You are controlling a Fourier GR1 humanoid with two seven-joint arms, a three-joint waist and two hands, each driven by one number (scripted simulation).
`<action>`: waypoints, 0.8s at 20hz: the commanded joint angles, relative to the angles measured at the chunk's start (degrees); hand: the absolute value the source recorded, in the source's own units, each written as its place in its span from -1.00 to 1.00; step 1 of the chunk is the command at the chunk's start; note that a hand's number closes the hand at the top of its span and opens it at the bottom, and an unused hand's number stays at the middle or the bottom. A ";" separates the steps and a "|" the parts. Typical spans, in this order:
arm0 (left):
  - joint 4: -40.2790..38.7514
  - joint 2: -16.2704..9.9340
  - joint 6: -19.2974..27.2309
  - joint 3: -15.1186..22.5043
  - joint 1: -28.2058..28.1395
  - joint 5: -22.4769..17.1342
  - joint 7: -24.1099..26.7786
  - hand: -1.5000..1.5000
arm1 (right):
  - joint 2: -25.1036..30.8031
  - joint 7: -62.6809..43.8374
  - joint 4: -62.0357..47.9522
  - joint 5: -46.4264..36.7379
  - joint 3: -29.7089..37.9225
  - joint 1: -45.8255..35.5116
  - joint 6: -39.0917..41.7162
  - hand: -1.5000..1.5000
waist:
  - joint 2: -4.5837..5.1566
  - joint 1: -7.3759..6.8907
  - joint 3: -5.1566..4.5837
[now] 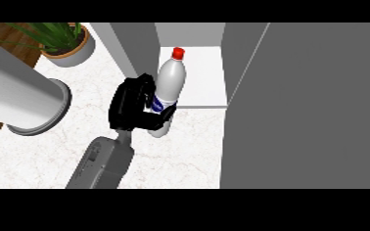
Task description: Pick up the bottled water, place it into the cabinet and close the cabinet
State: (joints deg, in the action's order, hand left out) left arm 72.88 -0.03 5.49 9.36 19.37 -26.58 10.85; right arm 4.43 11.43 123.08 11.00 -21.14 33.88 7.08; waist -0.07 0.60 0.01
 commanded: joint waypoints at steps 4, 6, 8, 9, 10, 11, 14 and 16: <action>-8.02 0.02 10.35 4.95 10.86 2.51 3.04 1.00 | 2.49 -1.16 4.29 1.77 0.03 2.83 0.29 -1.00 | 0.15 0.92 -0.02; -6.57 0.02 13.85 5.92 13.31 4.32 0.22 1.00 | 0.53 1.18 -4.44 1.27 1.47 -2.92 0.41 -1.00 | 0.19 0.40 0.02; -8.86 0.01 14.76 2.58 19.19 6.25 -3.05 1.00 | 1.87 -0.51 0.76 2.31 1.11 -0.86 0.74 -1.00 | 0.24 0.97 0.03; -8.56 0.01 17.14 7.64 16.02 5.45 0.50 1.00 | 0.31 -0.50 -0.71 2.60 0.96 -2.15 -0.35 -1.00 | 0.23 0.83 0.01; -10.49 -0.22 16.04 2.99 21.06 6.61 -3.69 1.00 | -0.08 0.55 -4.07 1.86 1.16 -3.88 0.04 -1.00 | 0.42 0.99 0.05; -11.24 0.01 18.58 5.34 20.16 6.04 -0.52 1.00 | 1.55 -1.49 1.83 1.54 0.18 -0.39 -0.33 -1.00 | 0.35 1.86 -0.02; -12.78 -0.01 20.31 4.43 22.84 8.15 -2.89 1.00 | 0.11 -0.43 -2.06 1.06 -0.03 -3.21 -0.54 -1.00 | 0.48 1.55 0.02; -14.30 -0.01 23.16 5.04 22.81 9.13 -1.47 1.00 | 2.02 1.39 -2.62 3.77 2.22 -1.24 1.88 -1.00 | 0.57 2.43 0.06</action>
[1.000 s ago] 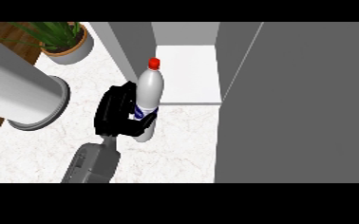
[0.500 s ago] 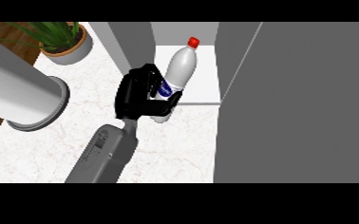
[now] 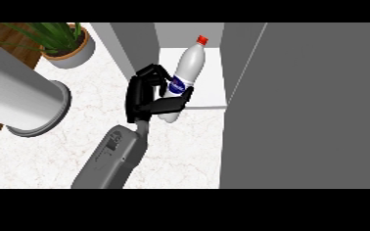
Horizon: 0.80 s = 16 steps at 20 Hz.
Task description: Pick up the bottled water, place it into the cabinet and close the cabinet
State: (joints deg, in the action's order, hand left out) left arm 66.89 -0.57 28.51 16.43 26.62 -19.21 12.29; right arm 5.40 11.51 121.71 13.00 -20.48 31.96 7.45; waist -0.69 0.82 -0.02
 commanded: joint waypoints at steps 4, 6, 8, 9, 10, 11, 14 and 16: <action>-10.20 -1.39 2.26 -2.25 16.69 3.58 -4.06 1.00 | 0.03 1.15 -1.07 0.67 -0.16 0.03 0.76 -1.00 | 1.30 2.48 0.06; -9.75 -1.29 5.53 -2.09 18.91 4.42 -6.82 1.00 | -0.05 0.07 -1.09 0.86 -0.37 -0.76 0.60 -1.00 | 1.41 2.87 0.07; -9.90 -2.51 5.51 -1.10 18.65 4.99 -7.90 1.00 | -0.49 0.79 -3.31 0.47 0.50 -2.57 0.45 -1.00 | 1.48 2.49 0.08; -11.19 -3.78 5.30 -0.50 17.95 5.48 -8.66 1.00 | -0.39 1.35 -2.73 -0.28 -1.11 -0.85 0.69 -1.00 | 1.48 3.09 0.07; -12.16 -2.75 6.21 -0.99 17.93 5.30 -7.44 1.00 | -0.41 0.43 -0.97 0.78 -0.57 -1.11 0.43 -1.00 | 1.64 3.40 0.02; -12.36 -3.26 6.55 0.47 17.72 6.28 -8.21 1.00 | 0.63 -0.26 -1.55 0.50 -0.06 -1.54 0.94 -1.00 | 1.71 3.50 0.04; -12.41 -4.89 8.39 -0.06 18.75 7.01 -8.33 1.00 | 0.94 -1.26 0.01 1.50 0.41 -2.48 1.19 -1.00 | 2.00 4.23 0.01; -13.45 -5.51 8.54 -0.10 17.76 7.10 -7.08 1.00 | -0.26 0.30 -1.85 -0.72 -1.56 -1.73 0.40 -1.00 | 1.88 3.99 -0.02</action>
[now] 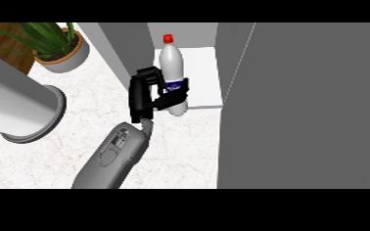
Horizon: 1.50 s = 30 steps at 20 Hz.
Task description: Pick up the bottled water, place it into the cabinet and close the cabinet
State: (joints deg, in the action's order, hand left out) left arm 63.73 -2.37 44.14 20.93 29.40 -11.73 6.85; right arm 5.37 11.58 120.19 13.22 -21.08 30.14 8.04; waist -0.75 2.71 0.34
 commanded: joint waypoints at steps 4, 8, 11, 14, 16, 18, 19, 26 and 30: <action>-12.84 -4.23 -3.76 -2.35 14.83 2.29 -1.82 1.00 | -0.68 -0.63 -0.50 -0.14 -1.04 -1.21 -0.26 -1.00 | 2.13 2.28 -0.36; -14.34 -7.00 -1.55 -0.23 14.50 4.93 -2.72 1.00 | 1.20 -0.46 -0.44 0.90 0.83 -0.71 1.08 -1.00 | 2.22 2.78 -0.33; -16.49 -6.51 1.97 1.09 15.36 6.92 -3.43 1.00 | 0.82 0.31 -1.04 1.23 1.14 -1.84 1.37 -1.00 | 2.18 2.50 -0.30; -17.33 -8.24 3.05 1.46 14.99 7.62 -3.76 -1.00 | 0.27 0.62 -1.81 1.06 0.75 -0.79 0.77 -1.00 | 2.29 2.68 -0.32; -22.28 -7.63 1.50 0.29 17.94 7.17 -2.41 -1.00 | 0.74 2.00 -2.97 0.62 -0.01 -0.67 2.08 -1.00 | 2.39 2.74 -0.37; -27.83 -5.82 0.82 -1.63 20.71 6.35 -0.31 -1.00 | 1.19 1.96 -3.22 0.74 1.47 -1.55 1.99 -1.00 | 2.54 2.65 -0.42; -29.88 -6.71 -0.26 -2.21 23.96 6.61 -1.04 -1.00 | 0.37 0.48 -0.98 1.22 0.37 -0.76 0.90 -1.00 | 2.36 2.57 -0.43; -41.70 -3.07 -2.02 -7.65 26.14 4.04 7.90 -1.00 | 0.62 0.68 -1.51 0.86 0.21 -0.22 0.85 -1.00 | 2.51 2.21 -0.48; -43.68 -4.56 -5.52 -10.31 27.28 2.88 12.44 -1.00 | 1.75 3.51 -2.74 1.52 1.11 0.81 2.73 -1.00 | 2.29 1.66 -0.44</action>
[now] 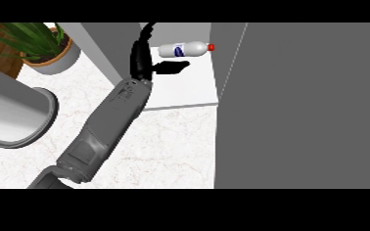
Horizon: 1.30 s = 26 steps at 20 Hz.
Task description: Pick up the bottled water, place it into the cabinet and close the cabinet
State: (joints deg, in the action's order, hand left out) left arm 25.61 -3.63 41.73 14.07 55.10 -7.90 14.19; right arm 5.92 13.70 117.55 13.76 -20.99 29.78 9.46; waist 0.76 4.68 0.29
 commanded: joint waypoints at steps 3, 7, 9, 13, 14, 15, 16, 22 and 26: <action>-4.33 -3.05 -8.14 -6.58 3.06 -3.74 9.42 -1.00 | 0.92 2.09 -1.36 0.71 1.79 0.26 1.08 -1.00 | 0.70 -0.77 -0.39; -3.77 -2.76 -14.29 -10.68 2.25 -7.28 16.31 -1.00 | 0.37 1.82 0.22 -0.45 1.29 0.60 -0.36 -1.00 | 0.57 -1.36 -0.41; -3.78 -2.86 -17.57 -12.22 4.14 -8.74 16.58 -1.00 | -0.37 -0.36 2.64 -1.89 -0.47 0.01 -2.05 -1.00 | 0.31 -1.92 -0.40; -1.82 -0.33 -22.29 -12.45 -1.55 -9.23 24.56 -1.00 | -0.01 0.16 2.65 1.13 1.79 0.78 -1.63 -1.00 | -0.25 -3.47 -0.34; -1.05 -0.13 -22.38 -12.54 0.08 -9.45 22.11 -1.00 | -2.16 -0.24 -0.59 -3.38 -1.45 -1.21 -3.94 -1.00 | -0.43 -3.96 -0.33; -2.36 0.82 -22.30 -13.64 -0.10 -9.99 24.12 -1.00 | 1.19 -1.43 7.10 -1.05 -1.31 4.11 -2.15 -1.00 | -0.41 -3.18 -0.35; 0.15 0.96 -22.67 -12.13 -3.17 -8.91 25.65 -1.00 | 1.08 0.88 4.22 -1.06 -0.29 4.52 -1.87 -1.00 | -0.70 -3.92 -0.31; 9.79 1.92 -25.01 -9.65 -7.01 -10.87 20.49 -1.00 | 1.76 -1.40 6.90 -0.63 -0.65 5.46 -2.91 -1.00 | -1.15 -4.94 -0.30; 20.05 0.82 -25.07 -7.23 -11.53 -11.17 15.62 -1.00 | -0.19 -2.42 6.14 -2.77 -2.09 3.89 -5.56 -1.00 | -1.34 -5.61 -0.28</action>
State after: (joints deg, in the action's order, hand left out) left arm 37.00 0.05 16.70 6.77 49.81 -18.88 32.64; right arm 6.31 11.51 123.19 12.41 -21.48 32.76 5.19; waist 0.18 0.52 0.03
